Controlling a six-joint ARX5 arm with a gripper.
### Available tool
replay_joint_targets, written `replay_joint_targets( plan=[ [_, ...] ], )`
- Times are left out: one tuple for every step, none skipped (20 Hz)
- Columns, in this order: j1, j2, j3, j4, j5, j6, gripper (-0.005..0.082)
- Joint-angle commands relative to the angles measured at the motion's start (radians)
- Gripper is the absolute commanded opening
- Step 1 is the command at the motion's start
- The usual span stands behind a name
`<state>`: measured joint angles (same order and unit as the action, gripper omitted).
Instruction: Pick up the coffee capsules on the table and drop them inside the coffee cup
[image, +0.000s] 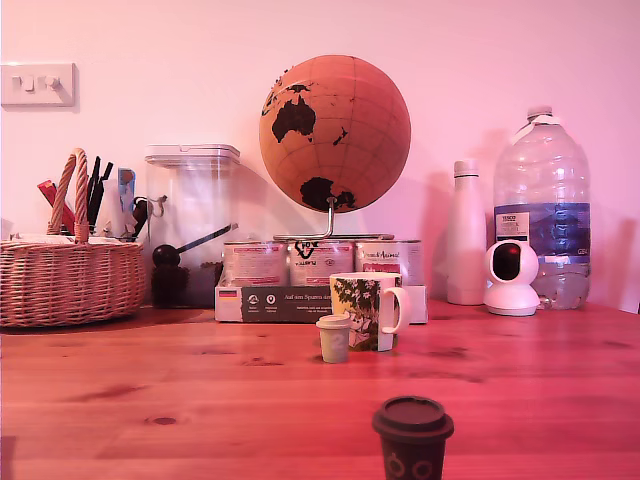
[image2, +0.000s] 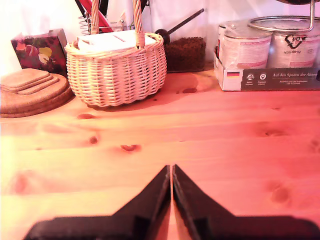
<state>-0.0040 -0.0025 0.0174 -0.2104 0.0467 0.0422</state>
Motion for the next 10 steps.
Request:
replay_joint_targets(
  plan=[
    [-0.001,-0.004,-0.017,0.0,0.002,0.034,-0.0011],
    [-0.001,-0.004,-0.017,0.0,0.002,0.034,-0.0011],
    [-0.001,-0.004,-0.017,0.0,0.002,0.034,-0.0011],
    [-0.001,-0.004,-0.017,0.0,0.002,0.034,-0.0011],
    [-0.001,-0.004,-0.017,0.0,0.002,0.034,-0.0011],
    [-0.001,-0.004,-0.017,0.0,0.002,0.034,-0.0011],
    [-0.001,-0.004,-0.017,0.0,0.002,0.035,-0.0011],
    [-0.001,-0.004,-0.017,0.002,0.002,0.034,-0.0011],
    [-0.001,-0.004,-0.017,0.003,0.002,0.033,-0.0012],
    [-0.001,-0.004,-0.017,0.01,0.007,0.029,-0.0011]
  ],
)
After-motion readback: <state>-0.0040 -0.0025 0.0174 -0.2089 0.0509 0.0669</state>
